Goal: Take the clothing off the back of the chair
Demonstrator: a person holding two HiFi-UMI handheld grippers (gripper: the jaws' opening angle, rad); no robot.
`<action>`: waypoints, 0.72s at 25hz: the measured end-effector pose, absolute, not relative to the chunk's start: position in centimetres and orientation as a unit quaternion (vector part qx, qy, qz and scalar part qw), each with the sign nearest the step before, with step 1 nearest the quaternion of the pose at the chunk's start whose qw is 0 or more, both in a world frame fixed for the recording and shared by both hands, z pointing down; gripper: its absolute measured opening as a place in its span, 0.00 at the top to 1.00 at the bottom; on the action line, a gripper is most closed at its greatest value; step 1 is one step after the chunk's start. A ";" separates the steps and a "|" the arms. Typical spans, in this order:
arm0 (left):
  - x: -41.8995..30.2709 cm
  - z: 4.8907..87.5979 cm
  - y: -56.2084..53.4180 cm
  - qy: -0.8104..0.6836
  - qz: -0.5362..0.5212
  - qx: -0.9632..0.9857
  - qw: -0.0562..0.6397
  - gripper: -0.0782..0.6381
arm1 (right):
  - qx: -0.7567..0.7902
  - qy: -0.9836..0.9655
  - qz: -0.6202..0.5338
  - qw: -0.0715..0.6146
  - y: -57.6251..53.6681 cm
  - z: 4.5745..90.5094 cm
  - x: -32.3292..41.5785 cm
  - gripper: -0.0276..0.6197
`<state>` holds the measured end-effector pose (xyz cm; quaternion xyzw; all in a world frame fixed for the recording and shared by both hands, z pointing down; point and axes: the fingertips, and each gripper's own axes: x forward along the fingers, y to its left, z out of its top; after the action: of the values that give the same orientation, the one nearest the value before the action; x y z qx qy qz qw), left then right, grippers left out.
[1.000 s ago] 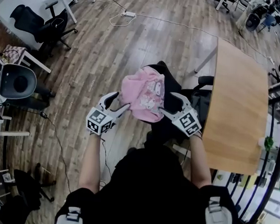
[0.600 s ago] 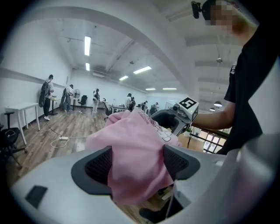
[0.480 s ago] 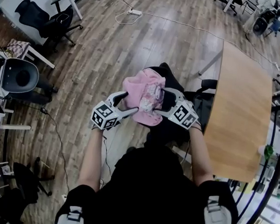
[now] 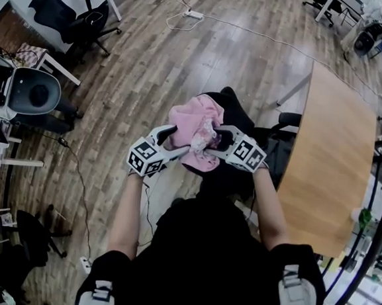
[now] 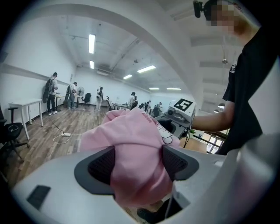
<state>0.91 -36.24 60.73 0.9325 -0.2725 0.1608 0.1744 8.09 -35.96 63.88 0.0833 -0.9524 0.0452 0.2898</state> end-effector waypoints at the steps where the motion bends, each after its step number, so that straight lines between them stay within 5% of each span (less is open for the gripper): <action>1: 0.9 60.8 -36.3 -0.276 0.157 0.932 0.177 0.42 | 0.080 -0.953 0.050 0.286 -35.9 64.0 8.0 0.57; 7: 0.7 60.4 -36.3 -0.297 0.141 0.928 0.174 0.54 | 0.084 -0.959 0.054 0.264 -35.7 63.4 7.2 0.75; 12: 0.7 59.9 -36.0 -0.290 0.115 0.934 0.175 0.73 | 0.105 -0.959 0.046 0.259 -35.2 63.4 6.6 0.80; 18: 0.6 59.0 -35.8 -0.297 0.085 0.933 0.186 0.78 | 0.139 -0.962 0.051 0.229 -35.0 61.6 5.4 0.80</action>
<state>0.64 -35.79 59.01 0.9327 -0.2966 0.0855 0.1864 5.44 -34.97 61.61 0.1385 -0.9623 0.0513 0.2285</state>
